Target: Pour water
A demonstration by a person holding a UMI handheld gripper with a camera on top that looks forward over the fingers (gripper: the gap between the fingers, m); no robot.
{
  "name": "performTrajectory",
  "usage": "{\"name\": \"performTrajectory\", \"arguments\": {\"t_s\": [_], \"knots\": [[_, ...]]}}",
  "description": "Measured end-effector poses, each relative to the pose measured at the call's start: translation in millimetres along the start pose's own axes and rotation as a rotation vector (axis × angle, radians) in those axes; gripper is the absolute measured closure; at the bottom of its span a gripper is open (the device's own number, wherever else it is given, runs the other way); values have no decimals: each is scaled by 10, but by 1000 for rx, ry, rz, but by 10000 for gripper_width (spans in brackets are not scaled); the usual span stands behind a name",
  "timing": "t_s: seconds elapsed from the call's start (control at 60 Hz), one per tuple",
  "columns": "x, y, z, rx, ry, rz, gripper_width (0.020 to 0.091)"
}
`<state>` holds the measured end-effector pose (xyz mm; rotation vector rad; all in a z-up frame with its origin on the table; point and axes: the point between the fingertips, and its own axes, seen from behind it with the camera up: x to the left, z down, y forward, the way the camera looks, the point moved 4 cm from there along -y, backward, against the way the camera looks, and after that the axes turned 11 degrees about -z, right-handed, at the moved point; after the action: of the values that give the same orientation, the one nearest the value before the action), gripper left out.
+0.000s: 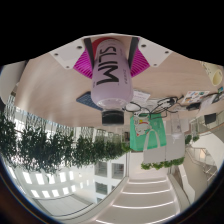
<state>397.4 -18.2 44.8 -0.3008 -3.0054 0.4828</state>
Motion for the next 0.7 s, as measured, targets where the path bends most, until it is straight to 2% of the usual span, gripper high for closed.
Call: {"name": "performTrajectory", "arguments": {"t_s": [0.017,0.067,0.267,0.3,0.317,0.367,0.383,0.433,0.517,0.7], "knots": [[12,16,-56,-25,-1,1,564],[-13,127,-53,8,9,7,562],[-20,126,-4,-2,68,23,530],[-165,307,16,15,81,23,501],[-51,122,42,35,90,30,471],[-185,280,182,91,114,37,359],[-58,86,178,101,119,38,327],[-32,18,182,112,122,39,278],[-7,-90,212,140,105,54,277],[311,-885,317,207,165,47,278]]}}
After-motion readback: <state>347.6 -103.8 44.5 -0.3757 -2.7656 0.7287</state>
